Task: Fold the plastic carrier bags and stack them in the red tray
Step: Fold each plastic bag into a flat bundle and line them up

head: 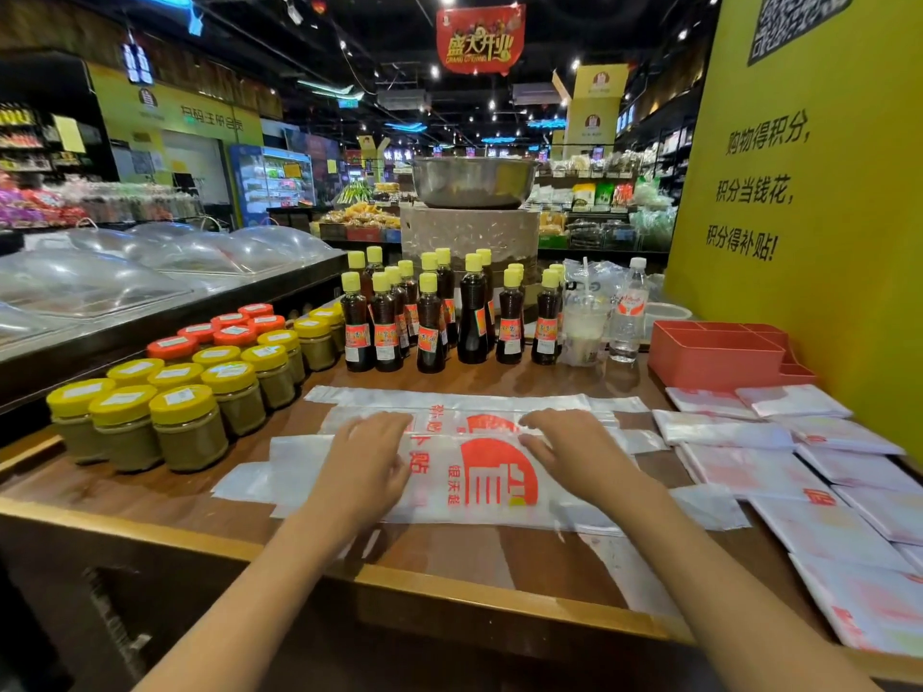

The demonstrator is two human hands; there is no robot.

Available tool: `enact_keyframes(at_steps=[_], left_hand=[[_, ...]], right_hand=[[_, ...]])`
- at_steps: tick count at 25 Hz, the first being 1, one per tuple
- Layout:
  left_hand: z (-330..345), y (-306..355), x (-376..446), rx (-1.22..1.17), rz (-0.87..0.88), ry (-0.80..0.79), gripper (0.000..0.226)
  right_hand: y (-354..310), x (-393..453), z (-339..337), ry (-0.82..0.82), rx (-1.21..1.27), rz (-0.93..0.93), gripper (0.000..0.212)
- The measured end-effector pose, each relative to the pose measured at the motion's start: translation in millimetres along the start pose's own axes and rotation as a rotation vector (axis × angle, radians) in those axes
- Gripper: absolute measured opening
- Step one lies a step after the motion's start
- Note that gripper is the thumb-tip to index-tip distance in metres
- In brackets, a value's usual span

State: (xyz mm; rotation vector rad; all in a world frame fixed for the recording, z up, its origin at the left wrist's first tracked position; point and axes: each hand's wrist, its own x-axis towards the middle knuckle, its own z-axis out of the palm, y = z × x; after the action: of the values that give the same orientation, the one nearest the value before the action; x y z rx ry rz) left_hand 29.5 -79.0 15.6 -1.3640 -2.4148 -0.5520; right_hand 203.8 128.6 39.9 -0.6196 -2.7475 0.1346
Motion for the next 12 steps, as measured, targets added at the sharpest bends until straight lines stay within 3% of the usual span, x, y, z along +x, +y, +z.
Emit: enact_keyframes(at_steps=[4,6,12], left_hand=[[33,10,-5,-0.01,-0.031,-0.272,0.06],[41,5,-7,0.01,-0.06,-0.33,0.059],[51,-2,-5,0.037,-0.064,-0.482,0.059]], right_hand=[[-37,13,50,-0.037,0.021,0.0,0.043],[-48,14,65,-0.015,0.034,-0.02,0.045],[-44,9,90,-0.227,0.033,-0.055,0.055]])
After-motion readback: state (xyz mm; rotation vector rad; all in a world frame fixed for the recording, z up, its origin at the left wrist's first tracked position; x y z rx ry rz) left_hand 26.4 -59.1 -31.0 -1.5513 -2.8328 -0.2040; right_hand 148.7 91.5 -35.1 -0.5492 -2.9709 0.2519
